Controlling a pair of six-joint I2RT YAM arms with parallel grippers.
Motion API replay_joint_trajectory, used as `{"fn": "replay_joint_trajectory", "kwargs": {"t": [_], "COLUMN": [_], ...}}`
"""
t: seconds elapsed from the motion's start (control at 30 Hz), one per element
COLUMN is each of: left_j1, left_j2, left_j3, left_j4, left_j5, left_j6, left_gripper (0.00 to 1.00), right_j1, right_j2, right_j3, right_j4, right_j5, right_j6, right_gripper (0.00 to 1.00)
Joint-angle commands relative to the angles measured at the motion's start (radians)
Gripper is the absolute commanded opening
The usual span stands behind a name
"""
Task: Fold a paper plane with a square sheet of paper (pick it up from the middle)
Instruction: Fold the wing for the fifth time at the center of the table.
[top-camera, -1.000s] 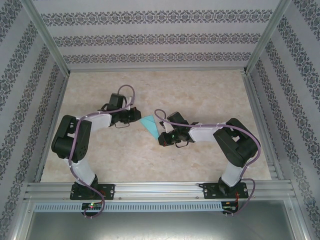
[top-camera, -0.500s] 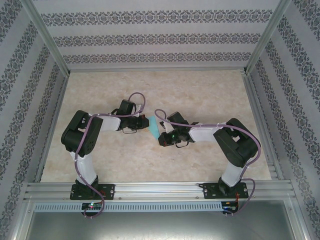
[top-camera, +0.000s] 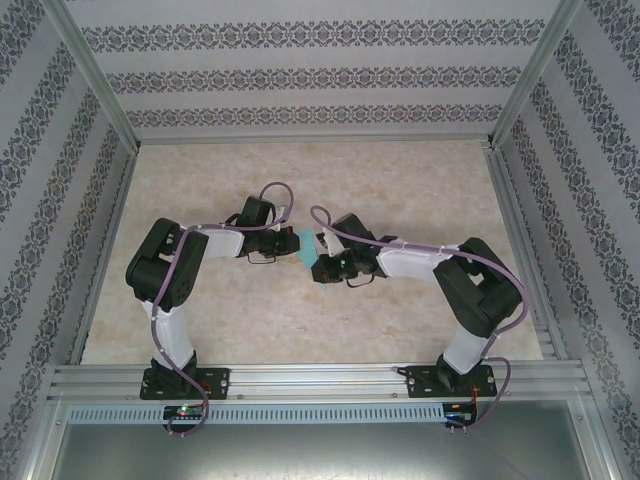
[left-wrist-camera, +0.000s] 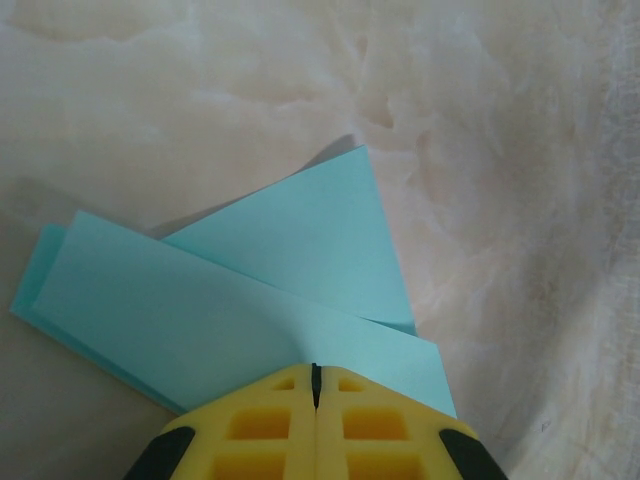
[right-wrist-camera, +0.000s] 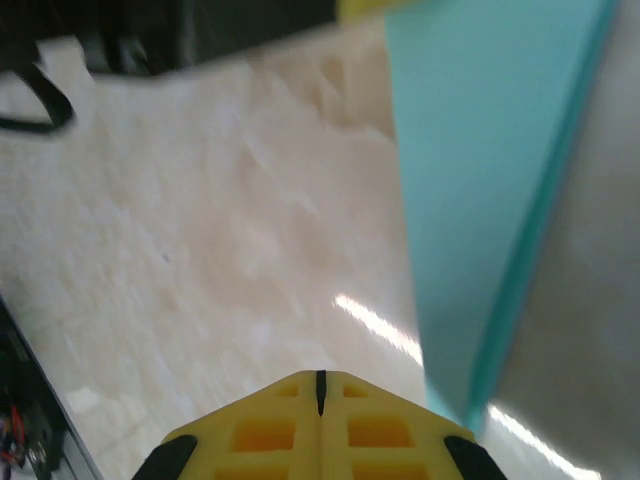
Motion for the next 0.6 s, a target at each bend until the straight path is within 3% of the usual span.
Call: {"fn": "replay_joint_trajectory", "kwargs": {"t": [0.0, 0.23, 0.57], "left_j1": [-0.002, -0.003, -0.002], "left_j2": [0.051, 0.056, 0.062], "left_j3": [-0.015, -0.016, -0.013], "left_j4": [-0.068, -0.078, -0.107], "left_j5": [-0.062, -0.061, -0.085], "left_j6": [0.029, 0.026, 0.027], "left_gripper": [0.04, 0.04, 0.00], "right_j1": [-0.007, -0.009, -0.020], "right_j2": [0.065, 0.175, 0.235], "right_j3": [0.075, 0.182, 0.158], "right_j4": [0.031, -0.026, -0.027], "right_j5": [0.001, 0.062, 0.072], "right_j6": [0.031, -0.003, -0.014], "right_gripper": [0.00, 0.00, 0.00]}}
